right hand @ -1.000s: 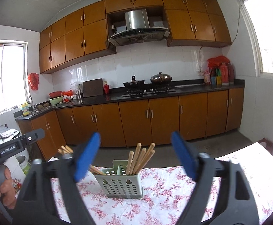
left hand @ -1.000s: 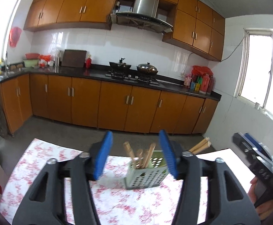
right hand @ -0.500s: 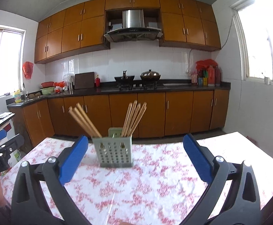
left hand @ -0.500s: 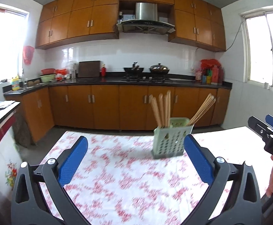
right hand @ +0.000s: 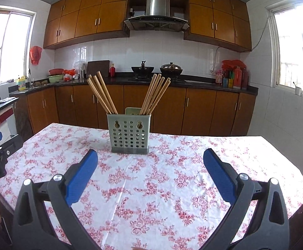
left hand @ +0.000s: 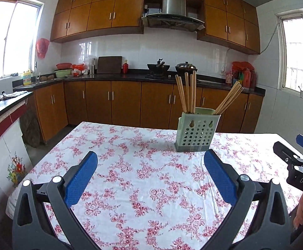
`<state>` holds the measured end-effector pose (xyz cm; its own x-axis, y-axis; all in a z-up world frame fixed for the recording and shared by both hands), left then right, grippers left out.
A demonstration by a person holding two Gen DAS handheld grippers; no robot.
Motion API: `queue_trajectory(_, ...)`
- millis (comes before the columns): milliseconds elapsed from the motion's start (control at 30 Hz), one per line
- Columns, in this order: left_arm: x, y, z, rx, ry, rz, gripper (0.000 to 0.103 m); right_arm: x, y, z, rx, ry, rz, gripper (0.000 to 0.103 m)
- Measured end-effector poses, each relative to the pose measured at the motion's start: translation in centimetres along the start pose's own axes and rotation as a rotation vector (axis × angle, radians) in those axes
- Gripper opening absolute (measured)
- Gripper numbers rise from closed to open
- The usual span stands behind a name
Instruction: Organize utensils
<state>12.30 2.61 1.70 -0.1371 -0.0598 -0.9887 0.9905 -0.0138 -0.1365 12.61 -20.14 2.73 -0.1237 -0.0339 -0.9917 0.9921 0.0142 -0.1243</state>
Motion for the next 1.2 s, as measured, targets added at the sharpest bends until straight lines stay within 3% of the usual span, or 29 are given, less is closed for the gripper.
queue_trajectory(633, 2.6, -2.7, 2.3, 0.041, 0.038, 0.013, 0.101, 3.7, -3.8, 0.8, -0.021, 0.062, 0.024, 0.099)
queue_trajectory(1200, 4.3, -2.9, 2.6, 0.037, 0.037, -0.010, 0.101, 4.8, -4.0, 0.4, -0.010, 0.058, 0.000, 0.099)
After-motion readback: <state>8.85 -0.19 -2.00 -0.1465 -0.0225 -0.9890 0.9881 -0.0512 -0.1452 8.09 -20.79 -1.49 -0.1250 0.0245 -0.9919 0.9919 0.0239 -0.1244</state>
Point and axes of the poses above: each gripper's, at about its wrist camera, not at the fingertips, and y roughly the way its jaws point, z to its right, x to its underside, the point moved 8 cm from there along y, roughly the way its jaws point, and after that the axes turned 12 degrees about z, right-handed, at the moved point
